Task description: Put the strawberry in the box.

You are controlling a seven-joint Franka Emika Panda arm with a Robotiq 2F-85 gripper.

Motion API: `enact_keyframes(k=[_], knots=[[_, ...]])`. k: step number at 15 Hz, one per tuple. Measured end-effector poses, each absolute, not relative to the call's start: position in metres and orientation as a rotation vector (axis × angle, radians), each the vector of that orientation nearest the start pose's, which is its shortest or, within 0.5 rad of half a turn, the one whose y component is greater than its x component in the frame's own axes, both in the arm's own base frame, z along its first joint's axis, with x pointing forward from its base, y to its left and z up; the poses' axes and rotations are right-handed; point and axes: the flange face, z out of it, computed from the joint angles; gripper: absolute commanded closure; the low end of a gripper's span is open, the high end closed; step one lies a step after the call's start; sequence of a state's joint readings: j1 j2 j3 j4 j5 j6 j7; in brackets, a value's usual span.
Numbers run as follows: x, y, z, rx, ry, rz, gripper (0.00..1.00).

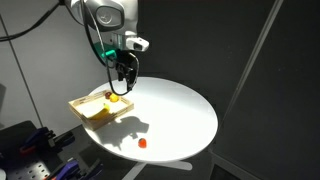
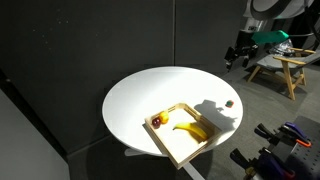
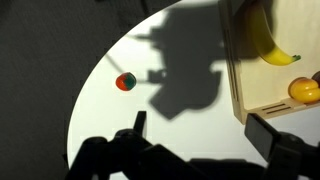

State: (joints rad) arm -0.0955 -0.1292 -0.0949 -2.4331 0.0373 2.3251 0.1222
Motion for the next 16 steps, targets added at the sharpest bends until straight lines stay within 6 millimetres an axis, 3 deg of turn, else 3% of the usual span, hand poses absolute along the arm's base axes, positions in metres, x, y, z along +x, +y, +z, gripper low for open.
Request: enact_keyframes(k=[8,16], knots=[[0.473,-0.120,0.320,-3.108,0.538,-0.033,0.00],[0.484,-0.128,0.283,-3.121,0.548,0.052,0.00]])
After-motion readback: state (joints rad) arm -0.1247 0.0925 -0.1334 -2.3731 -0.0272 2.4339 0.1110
